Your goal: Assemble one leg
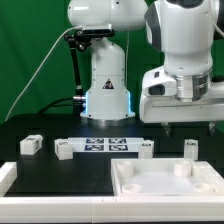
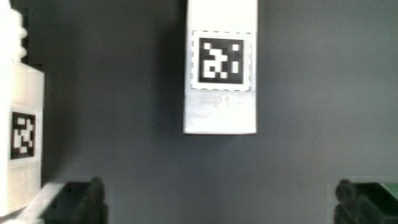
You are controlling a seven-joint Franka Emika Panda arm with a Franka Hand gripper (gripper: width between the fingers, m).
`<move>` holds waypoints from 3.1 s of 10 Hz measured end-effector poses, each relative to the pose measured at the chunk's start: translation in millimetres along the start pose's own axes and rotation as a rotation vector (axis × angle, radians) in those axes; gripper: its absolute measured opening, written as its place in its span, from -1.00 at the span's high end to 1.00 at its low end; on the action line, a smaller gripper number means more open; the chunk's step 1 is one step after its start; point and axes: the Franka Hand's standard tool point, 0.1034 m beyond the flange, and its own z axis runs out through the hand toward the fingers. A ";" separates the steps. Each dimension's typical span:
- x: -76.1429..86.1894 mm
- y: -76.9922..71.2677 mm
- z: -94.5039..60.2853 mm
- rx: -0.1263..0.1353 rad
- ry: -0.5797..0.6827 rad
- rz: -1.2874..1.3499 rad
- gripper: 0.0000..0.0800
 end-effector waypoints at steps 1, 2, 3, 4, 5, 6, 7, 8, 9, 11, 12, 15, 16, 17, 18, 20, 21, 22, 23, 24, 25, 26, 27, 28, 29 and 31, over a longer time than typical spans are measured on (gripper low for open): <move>-3.8 2.5 1.3 -0.009 -0.099 -0.004 -0.62; -7.3 3.9 3.5 -0.018 -0.202 0.002 -0.62; -9.4 2.9 8.1 -0.029 -0.327 0.007 -0.62; -8.1 -2.3 16.2 -0.041 -0.389 0.027 -0.62; -14.9 -3.8 22.7 -0.059 -0.466 0.031 -0.62; -17.6 -4.6 30.4 -0.073 -0.554 0.034 -0.62; -10.2 -7.7 38.4 -0.069 -0.531 0.040 -0.62; -13.1 -8.3 42.2 -0.073 -0.530 0.037 -0.62; -16.0 -7.3 45.4 -0.077 -0.537 0.036 -0.62; -16.9 -6.8 55.8 -0.079 -0.530 0.038 -0.62; -18.2 -6.6 59.0 -0.082 -0.527 0.035 -0.62; -11.5 -8.2 57.2 -0.071 -0.502 0.020 -0.62; -10.1 -9.3 56.0 -0.069 -0.499 0.020 -0.62; -10.6 -9.0 56.6 -0.069 -0.500 0.020 -0.31; -10.6 -9.0 56.7 -0.069 -0.501 0.020 0.04; -10.7 -9.0 56.7 -0.069 -0.501 0.020 0.28; -10.7 -9.0 56.7 -0.069 -0.501 0.020 0.28; -10.7 -8.9 56.8 -0.069 -0.501 0.020 0.28; -10.7 -8.9 56.8 -0.069 -0.501 0.020 0.28; -10.7 -8.9 56.8 -0.069 -0.501 0.020 0.28; -10.7 -8.9 56.7 -0.069 -0.501 0.020 0.28; -13.2 -8.3 50.9 -0.069 -0.514 0.016 0.28; -16.9 -6.3 32.4 -0.065 -0.523 0.005 0.27; -18.8 -3.8 15.4 -0.060 -0.523 0.004 0.27; -22.1 0.5 -3.0 -0.058 -0.537 0.007 0.27; -21.1 4.0 -25.0 -0.049 -0.522 0.011 0.27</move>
Offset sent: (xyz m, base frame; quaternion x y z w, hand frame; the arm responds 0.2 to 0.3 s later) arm -0.0181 0.0183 -0.0133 -0.0549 -0.2299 0.0488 0.9704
